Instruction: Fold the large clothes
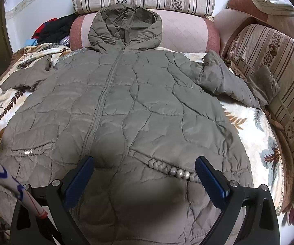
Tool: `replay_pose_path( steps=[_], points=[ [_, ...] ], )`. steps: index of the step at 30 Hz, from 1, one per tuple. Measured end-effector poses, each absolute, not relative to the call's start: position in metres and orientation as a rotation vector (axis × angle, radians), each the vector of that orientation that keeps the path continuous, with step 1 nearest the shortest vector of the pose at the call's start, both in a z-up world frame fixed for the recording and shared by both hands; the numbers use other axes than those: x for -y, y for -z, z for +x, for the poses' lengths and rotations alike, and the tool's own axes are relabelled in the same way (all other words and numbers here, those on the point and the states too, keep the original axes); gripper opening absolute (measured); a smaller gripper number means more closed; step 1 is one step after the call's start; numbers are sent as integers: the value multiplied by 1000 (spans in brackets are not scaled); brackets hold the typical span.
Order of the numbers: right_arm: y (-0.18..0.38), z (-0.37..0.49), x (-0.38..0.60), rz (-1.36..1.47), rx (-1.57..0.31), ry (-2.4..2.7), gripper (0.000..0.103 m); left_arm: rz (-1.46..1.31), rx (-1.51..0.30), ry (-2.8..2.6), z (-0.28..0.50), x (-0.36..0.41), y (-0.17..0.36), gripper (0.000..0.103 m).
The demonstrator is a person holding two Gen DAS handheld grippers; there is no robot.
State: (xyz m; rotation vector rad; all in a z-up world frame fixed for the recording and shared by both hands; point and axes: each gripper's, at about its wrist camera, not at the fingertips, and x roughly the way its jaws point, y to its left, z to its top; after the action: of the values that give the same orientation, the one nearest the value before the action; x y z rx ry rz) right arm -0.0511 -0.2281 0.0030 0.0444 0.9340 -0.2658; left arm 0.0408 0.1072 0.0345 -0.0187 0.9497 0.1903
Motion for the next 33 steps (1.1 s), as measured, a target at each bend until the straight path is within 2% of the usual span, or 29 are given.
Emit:
replay_pose_path(
  steps=[6, 13, 14, 16, 18, 23, 32, 33],
  points=[
    [-7, -45, 233, 24, -915, 273, 101, -145, -926, -165, 86, -152, -58, 103],
    [5, -36, 242, 38, -946, 286, 101, -295, -904, -88, 179, -210, -72, 102],
    [7, -35, 243, 38, -949, 287, 101, -331, -911, -67, 197, -221, -69, 101],
    [11, -31, 246, 38, -957, 293, 101, -425, -937, -58, 229, -242, -58, 91],
    [14, -27, 248, 37, -966, 300, 101, -536, -955, -62, 252, -262, -43, 88],
    [24, -17, 256, 32, -996, 326, 101, -694, -985, -96, 298, -293, 2, 87],
    [39, 0, 264, 28, -1024, 350, 101, -786, -1021, -119, 344, -313, 54, 87],
    [40, 1, 263, 24, -1026, 351, 101, -789, -1017, -125, 346, -313, 56, 84]
  ],
)
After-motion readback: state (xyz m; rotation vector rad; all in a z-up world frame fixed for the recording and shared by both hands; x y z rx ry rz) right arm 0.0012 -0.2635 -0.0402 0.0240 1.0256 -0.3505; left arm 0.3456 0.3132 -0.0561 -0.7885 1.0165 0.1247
